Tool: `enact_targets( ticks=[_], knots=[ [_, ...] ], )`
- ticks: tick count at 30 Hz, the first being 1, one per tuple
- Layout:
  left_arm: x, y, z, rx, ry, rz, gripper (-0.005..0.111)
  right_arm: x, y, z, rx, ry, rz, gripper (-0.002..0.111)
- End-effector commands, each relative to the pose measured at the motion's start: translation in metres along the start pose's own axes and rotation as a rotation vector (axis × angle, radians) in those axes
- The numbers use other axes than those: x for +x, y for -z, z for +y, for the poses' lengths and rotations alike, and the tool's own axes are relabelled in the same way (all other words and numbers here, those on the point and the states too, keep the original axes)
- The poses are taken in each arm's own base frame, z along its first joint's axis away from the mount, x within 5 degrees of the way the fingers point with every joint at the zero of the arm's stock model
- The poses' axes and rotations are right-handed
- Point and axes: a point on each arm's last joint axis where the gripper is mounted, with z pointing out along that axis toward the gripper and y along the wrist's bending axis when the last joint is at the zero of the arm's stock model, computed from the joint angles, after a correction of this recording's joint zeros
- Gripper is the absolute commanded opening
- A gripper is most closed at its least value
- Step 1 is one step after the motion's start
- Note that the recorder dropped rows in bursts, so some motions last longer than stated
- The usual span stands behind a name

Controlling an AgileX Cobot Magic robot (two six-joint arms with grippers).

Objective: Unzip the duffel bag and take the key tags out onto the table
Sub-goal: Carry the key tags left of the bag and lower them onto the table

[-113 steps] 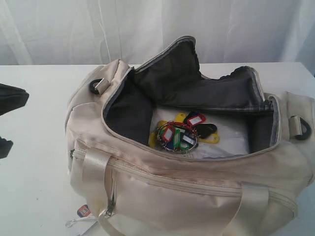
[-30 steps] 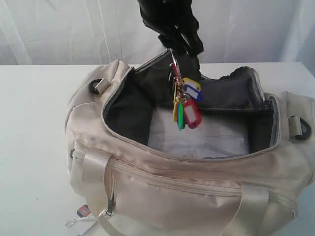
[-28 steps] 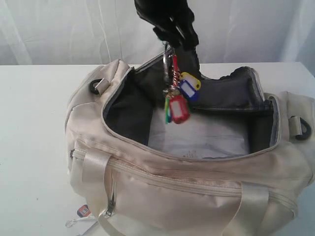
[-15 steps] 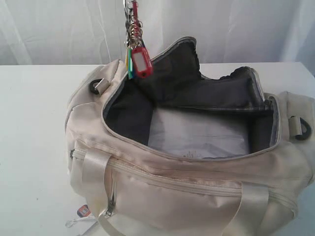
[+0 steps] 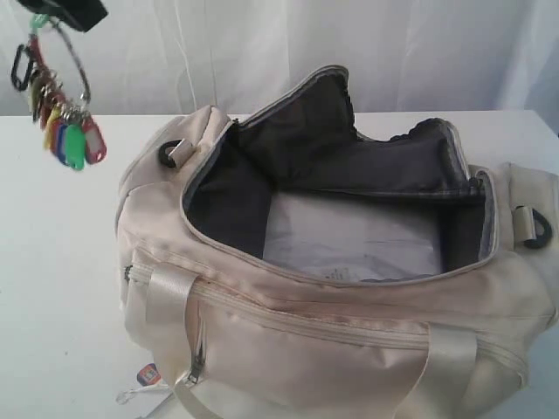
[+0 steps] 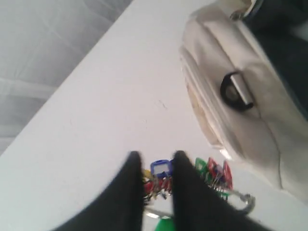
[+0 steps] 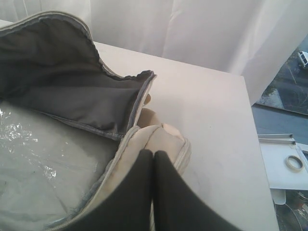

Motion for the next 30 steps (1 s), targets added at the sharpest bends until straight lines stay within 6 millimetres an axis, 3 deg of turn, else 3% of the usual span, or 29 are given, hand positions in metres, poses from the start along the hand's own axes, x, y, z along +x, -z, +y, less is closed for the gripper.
enact_targets(
  ticks=[1, 10, 16, 21, 30],
  knots=[
    [0.033, -0.015, -0.002, 0.026, 0.048, 0.173, 0.0, 0.0, 0.0, -0.001, 0.004, 0.0, -0.013, 0.0],
    [0.065, -0.087, -0.018, 0.058, 0.081, 0.198, 0.0, 0.0, 0.0, -0.001, 0.004, 0.0, -0.013, 0.0],
    [0.096, -0.121, -0.029, 0.076, 0.096, 0.244, 0.0, 0.0, 0.0, -0.001, 0.004, 0.0, -0.013, 0.0],
    [0.111, -0.129, -0.032, 0.09, 0.102, 0.31, 0.0, 0.0, 0.0, -0.001, 0.004, 0.0, -0.013, 0.0],
    [0.133, -0.116, -0.04, 0.219, 0.173, 0.584, 0.0, 0.0, 0.0, -0.001, 0.004, 0.0, -0.013, 0.0]
  ],
)
